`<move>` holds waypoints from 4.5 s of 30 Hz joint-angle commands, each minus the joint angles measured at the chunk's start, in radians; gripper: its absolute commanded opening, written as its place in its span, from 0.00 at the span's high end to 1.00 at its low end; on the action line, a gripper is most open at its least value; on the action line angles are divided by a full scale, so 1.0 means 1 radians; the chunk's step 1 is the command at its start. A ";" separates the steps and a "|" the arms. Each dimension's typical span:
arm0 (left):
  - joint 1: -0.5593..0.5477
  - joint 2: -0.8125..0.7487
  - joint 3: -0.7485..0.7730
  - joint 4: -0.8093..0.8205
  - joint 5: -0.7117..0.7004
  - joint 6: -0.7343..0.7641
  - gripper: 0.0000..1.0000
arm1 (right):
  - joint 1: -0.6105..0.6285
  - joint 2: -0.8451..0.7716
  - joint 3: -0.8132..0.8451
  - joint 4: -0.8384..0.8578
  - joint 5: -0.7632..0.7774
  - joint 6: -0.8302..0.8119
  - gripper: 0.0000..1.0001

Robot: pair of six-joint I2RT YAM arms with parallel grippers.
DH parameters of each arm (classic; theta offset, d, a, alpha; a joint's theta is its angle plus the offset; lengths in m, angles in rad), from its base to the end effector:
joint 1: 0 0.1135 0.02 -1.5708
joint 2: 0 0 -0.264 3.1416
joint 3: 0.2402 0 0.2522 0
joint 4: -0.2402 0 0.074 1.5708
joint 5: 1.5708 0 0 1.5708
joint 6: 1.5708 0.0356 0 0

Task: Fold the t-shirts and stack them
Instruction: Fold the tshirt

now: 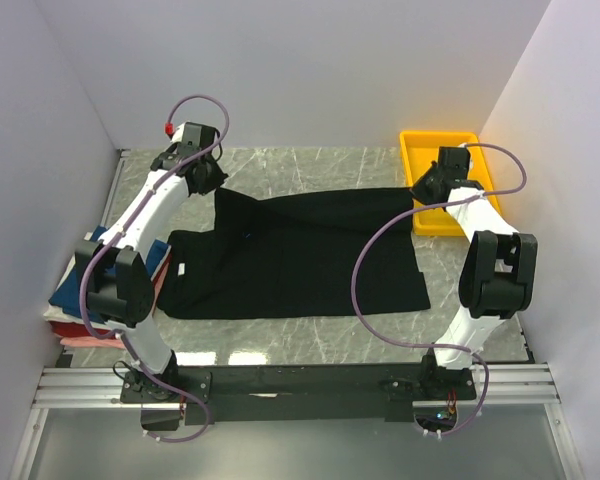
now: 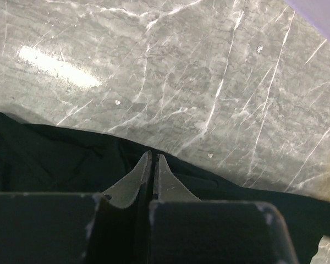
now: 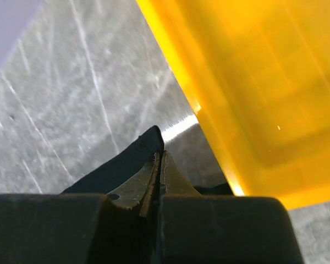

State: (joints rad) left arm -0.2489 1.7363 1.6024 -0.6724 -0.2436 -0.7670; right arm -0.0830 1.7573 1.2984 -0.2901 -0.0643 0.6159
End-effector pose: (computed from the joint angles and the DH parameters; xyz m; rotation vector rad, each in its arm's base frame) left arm 0.3795 -0.0876 0.3223 -0.7148 2.2454 -0.2085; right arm 0.3942 -0.0305 0.2436 0.7713 2.2123 0.3414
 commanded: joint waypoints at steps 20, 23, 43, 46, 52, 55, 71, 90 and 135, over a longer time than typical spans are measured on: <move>-0.010 -0.154 -0.168 0.045 0.145 0.041 1.00 | 0.002 -0.085 -0.115 0.094 0.058 -0.002 1.00; -0.032 -0.236 -0.283 0.063 0.158 0.029 0.99 | 0.002 -0.137 -0.190 0.104 0.063 0.013 1.00; -0.178 -0.498 -0.687 0.131 0.179 -0.032 0.99 | -0.020 -0.364 -0.488 0.080 0.120 0.056 1.00; -0.188 -0.518 -0.726 0.146 0.190 -0.040 0.99 | -0.046 -0.366 -0.525 0.091 0.089 0.058 1.00; -0.213 -0.532 -0.805 0.177 0.208 -0.055 0.99 | -0.080 -0.384 -0.583 0.108 0.041 0.056 0.93; -0.227 -0.541 -0.834 0.185 0.207 -0.064 0.99 | -0.096 -0.387 -0.605 0.108 0.028 0.051 0.84; -0.236 -0.606 -0.898 0.165 0.196 -0.068 0.99 | -0.116 -0.507 -0.671 0.066 -0.046 0.050 0.56; -0.237 -0.635 -0.898 0.143 0.182 -0.066 0.99 | -0.109 -0.470 -0.653 0.063 -0.063 0.045 1.00; -0.084 -0.538 -0.739 0.097 0.059 -0.192 0.54 | 0.359 -0.405 -0.432 -0.024 -0.020 -0.056 0.55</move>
State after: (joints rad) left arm -0.3347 1.1542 0.8326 -0.6464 -0.1993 -0.9661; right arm 0.2260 1.2961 0.8169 -0.3359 -0.0845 0.5781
